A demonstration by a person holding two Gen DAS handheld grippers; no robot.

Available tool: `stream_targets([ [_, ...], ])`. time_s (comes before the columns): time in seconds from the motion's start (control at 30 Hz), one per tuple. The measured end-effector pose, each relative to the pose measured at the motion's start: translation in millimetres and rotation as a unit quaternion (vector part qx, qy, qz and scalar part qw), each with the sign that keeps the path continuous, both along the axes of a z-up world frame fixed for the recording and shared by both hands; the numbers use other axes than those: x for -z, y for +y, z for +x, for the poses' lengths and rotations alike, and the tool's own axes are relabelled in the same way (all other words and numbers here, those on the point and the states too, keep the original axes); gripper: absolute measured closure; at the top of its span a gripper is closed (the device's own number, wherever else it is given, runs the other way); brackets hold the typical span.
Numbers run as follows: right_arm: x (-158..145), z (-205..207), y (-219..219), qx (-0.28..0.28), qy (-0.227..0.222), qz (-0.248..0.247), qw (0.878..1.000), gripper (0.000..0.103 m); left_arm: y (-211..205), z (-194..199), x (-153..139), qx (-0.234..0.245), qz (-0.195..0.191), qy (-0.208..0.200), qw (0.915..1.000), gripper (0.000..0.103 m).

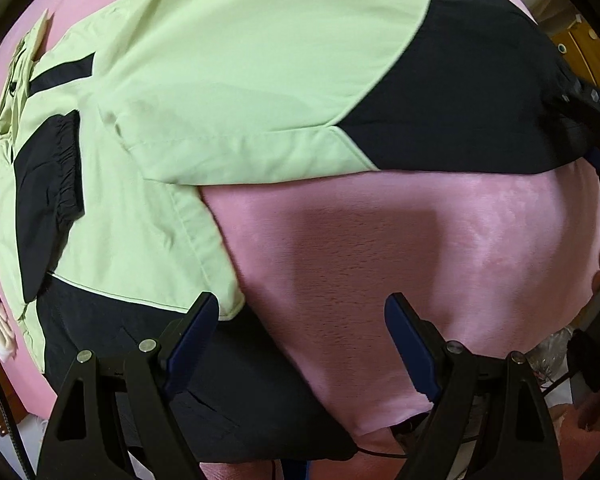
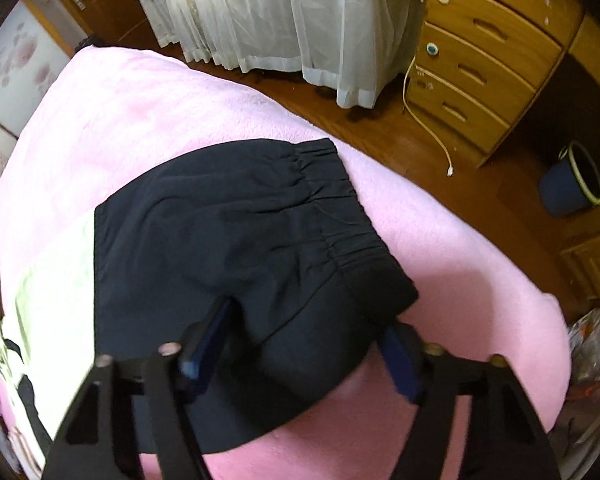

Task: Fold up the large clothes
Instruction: 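Lift the sleeve with the right gripper, lay it across the body, release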

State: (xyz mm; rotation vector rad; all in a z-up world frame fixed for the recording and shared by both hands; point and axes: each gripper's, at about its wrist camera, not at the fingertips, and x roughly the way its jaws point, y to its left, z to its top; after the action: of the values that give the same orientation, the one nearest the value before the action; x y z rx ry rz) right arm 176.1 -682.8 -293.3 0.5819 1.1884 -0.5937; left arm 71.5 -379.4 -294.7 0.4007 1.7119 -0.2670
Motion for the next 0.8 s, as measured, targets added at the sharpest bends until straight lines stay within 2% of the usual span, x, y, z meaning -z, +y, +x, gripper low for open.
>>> stream_targets([
  [0.07, -4, 0, 3, -0.013, -0.001, -0.013, 1.000, 0.067, 9, 2, 1, -0.003, 0.000, 0.000, 1.0000, 0.019],
  [0.1, -7, 0, 4, -0.018, -0.001, -0.020, 1.000, 0.084, 13, 3, 1, -0.004, 0.000, -0.001, 1.0000, 0.019],
  [0.13, -11, -2, 8, -0.019, 0.001, -0.022, 1.000, 0.094, 14, 4, 0, -0.006, -0.001, -0.001, 1.0000, 0.019],
  [0.17, -12, -2, 8, -0.020, 0.001, -0.021, 1.000, 0.097, 20, 0, -1, -0.007, -0.002, -0.001, 1.0000, 0.019],
  [0.33, -20, 0, 11, -0.023, 0.002, -0.040, 0.999, 0.100, 52, -3, -9, -0.018, -0.021, -0.004, 0.9996, 0.019],
  [0.5, -51, -5, 28, -0.008, -0.019, -0.073, 0.997, 0.100, 100, 2, -13, -0.035, -0.047, -0.006, 0.9983, 0.019],
  [0.53, -58, -6, 32, 0.000, -0.028, -0.081, 0.996, 0.100, 98, -1, -16, -0.039, -0.051, -0.008, 0.9979, 0.019],
  [0.63, -83, -10, 57, 0.016, -0.057, -0.125, 0.990, 0.100, 135, -1, -26, -0.049, -0.068, -0.021, 0.9963, 0.019],
  [0.8, -132, -11, 133, 0.019, -0.135, -0.187, 0.973, 0.100, 211, -5, -47, -0.057, -0.093, -0.039, 0.9933, 0.019],
])
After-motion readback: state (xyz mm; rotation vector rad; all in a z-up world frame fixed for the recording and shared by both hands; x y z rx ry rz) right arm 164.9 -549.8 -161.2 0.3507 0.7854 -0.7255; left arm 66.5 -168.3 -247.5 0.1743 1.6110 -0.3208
